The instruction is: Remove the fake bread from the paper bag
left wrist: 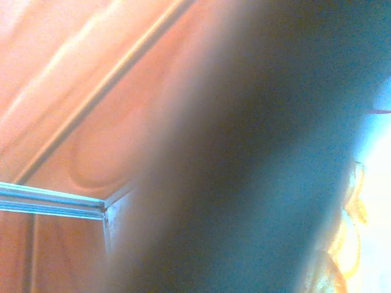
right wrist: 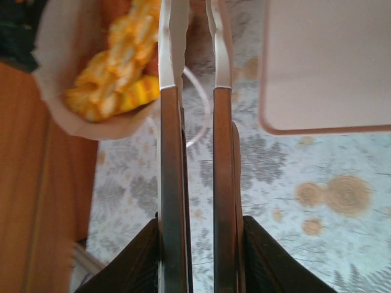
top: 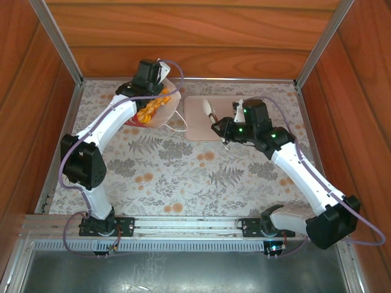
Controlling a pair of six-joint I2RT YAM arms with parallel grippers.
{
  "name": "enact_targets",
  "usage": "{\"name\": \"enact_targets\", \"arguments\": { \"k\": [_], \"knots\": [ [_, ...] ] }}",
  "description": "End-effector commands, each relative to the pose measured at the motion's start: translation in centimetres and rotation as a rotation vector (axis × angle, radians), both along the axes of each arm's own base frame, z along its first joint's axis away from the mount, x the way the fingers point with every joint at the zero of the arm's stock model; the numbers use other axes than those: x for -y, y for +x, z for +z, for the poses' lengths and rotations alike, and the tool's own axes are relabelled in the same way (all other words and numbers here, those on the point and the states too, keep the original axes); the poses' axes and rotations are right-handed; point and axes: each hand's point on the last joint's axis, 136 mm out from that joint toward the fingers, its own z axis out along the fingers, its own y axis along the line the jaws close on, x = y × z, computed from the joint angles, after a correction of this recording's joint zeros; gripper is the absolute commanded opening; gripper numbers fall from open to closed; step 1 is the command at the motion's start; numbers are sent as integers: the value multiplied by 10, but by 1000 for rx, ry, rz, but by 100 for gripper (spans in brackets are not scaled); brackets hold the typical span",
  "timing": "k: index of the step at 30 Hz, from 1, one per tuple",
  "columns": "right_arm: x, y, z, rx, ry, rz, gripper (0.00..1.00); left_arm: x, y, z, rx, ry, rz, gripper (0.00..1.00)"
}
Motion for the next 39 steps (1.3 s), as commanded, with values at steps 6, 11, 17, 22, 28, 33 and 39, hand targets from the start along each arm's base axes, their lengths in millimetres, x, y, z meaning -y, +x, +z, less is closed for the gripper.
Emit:
{"name": "enact_targets", "arguments": {
  "k": [6,11,17,22,28,33,39],
  "knots": [
    [-52,-3,30,-36,194,174,38,18,-5,47,141,-39,-21,0],
    [-74,-3,21,-79,232,224,39,26,-7,44,137,-37,-37,0],
    [-92,6,11,-122,255,244,45,31,-8,38,130,-24,-37,0],
    [-99,15,-2,-160,242,235,50,33,-9,34,122,-41,-35,0],
    [-106,24,-10,-196,246,228,60,34,-14,32,117,-66,-33,0],
    [-112,30,-13,-205,258,229,61,37,-18,30,110,-88,-44,0],
    [-117,35,-20,-227,267,230,60,40,-21,27,104,-92,-47,0]
  ]
}}
